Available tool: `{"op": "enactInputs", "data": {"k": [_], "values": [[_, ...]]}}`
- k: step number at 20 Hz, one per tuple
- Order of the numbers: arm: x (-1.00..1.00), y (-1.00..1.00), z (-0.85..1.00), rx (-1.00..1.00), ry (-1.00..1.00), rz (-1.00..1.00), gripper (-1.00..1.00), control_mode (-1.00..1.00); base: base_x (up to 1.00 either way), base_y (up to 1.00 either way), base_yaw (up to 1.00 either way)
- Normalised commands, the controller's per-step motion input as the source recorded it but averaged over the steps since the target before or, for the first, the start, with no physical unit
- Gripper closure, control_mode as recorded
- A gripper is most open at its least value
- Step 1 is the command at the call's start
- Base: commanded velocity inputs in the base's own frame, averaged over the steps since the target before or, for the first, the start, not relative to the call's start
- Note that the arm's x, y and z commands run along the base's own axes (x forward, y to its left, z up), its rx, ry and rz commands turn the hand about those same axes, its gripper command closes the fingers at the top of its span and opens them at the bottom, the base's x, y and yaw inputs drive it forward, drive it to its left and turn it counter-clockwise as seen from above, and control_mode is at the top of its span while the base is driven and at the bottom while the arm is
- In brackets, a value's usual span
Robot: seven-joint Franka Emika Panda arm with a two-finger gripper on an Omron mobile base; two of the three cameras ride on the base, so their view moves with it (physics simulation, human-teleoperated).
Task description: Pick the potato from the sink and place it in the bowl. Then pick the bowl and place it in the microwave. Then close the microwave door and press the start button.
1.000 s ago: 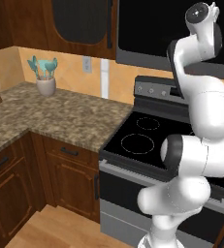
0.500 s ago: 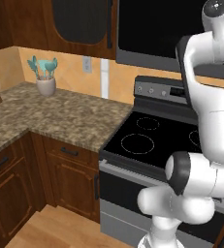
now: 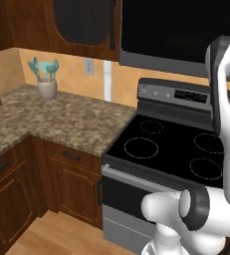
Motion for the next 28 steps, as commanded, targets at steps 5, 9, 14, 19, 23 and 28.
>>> {"op": "enactInputs", "data": {"k": [5,9,14,19,23,28], "values": [[-0.95,0.0,0.0,-0.28,0.01,0.19,1.0,-1.0,0.0,0.0,0.0],[-0.91,0.0,0.0,-0.38,-0.04,0.08,1.0,-1.0,0.0,0.0,0.0],[-0.72,0.0,0.0,-0.38,-0.02,0.01,1.0,-1.0,0.0,0.0,0.0],[-0.42,0.02,-0.1,-0.32,-0.02,0.01,1.0,-1.0,0.0,0.0,0.0],[-0.11,0.14,-0.51,-0.18,-0.01,0.06,1.0,-1.0,0.0,0.0,0.0],[0.0,0.05,-0.25,-0.07,-0.01,0.0,1.0,-1.0,0.0,0.0,0.0]]}}
